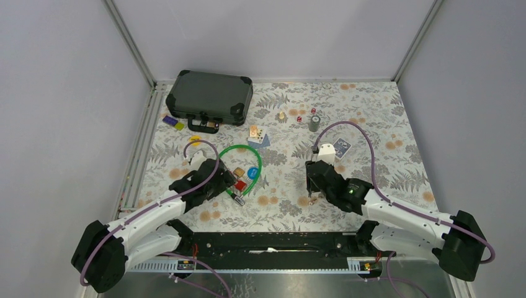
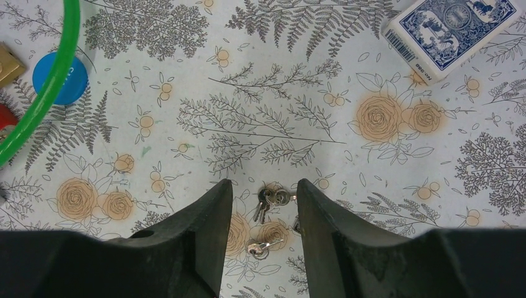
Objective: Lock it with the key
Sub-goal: Place the lock at the center of the board, then reset both arms
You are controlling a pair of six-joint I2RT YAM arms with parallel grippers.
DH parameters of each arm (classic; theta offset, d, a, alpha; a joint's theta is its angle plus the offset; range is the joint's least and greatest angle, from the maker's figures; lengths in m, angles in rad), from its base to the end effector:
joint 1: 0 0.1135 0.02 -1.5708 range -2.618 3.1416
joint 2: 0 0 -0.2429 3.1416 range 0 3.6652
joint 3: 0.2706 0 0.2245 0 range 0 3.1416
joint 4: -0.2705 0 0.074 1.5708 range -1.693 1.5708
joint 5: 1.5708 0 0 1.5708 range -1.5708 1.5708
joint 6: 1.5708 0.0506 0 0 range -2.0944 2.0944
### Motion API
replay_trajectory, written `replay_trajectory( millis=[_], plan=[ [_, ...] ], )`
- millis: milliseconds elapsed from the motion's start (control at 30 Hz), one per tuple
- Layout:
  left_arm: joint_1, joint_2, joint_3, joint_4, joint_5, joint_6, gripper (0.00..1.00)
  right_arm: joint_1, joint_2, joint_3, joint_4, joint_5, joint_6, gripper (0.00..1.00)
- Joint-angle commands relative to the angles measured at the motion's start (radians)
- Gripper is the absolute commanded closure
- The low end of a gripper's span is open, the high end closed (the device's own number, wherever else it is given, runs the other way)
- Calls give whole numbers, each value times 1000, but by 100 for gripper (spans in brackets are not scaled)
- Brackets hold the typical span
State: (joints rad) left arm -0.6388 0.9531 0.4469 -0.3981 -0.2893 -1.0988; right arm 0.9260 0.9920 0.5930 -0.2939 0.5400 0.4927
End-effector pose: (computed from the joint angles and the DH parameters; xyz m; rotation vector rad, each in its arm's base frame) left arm 0.1478 -0.0918 0.1628 -0.6833 2.3729 -0.4200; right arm 0.1411 0.1443 0.2131 -0.1884 2.1494 0.2051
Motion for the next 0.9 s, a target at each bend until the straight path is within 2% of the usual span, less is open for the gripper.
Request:
replay_trajectory(
  millis=[0,67,167,333,433,567,633,733,867],
  plan=[
    [13,-11,27,21,-62,-22,15,-7,-14,19,26,27,-9,50],
    [19,-23,38,0,-82,-20,3,-9,-2,30,25,2,-12,49],
    [34,-57,70,-29,-98,0,1,-72,38,82,-20,-123,20,46],
    [105,-197,73,84,-37,127,1,-316,62,127,-11,-548,61,42],
    [231,-204,110,83,74,226,1,-459,3,115,40,-719,103,36],
    [476,-116,245,-46,278,325,1,-661,-54,141,47,-847,139,27],
    [551,-73,319,-115,339,363,1,-711,-70,164,28,-838,138,18],
    [576,-27,430,-197,303,416,1,-717,-104,191,3,-687,103,1],
    [576,-18,543,-255,234,454,1,-717,-142,218,-5,-554,66,0]
  ],
)
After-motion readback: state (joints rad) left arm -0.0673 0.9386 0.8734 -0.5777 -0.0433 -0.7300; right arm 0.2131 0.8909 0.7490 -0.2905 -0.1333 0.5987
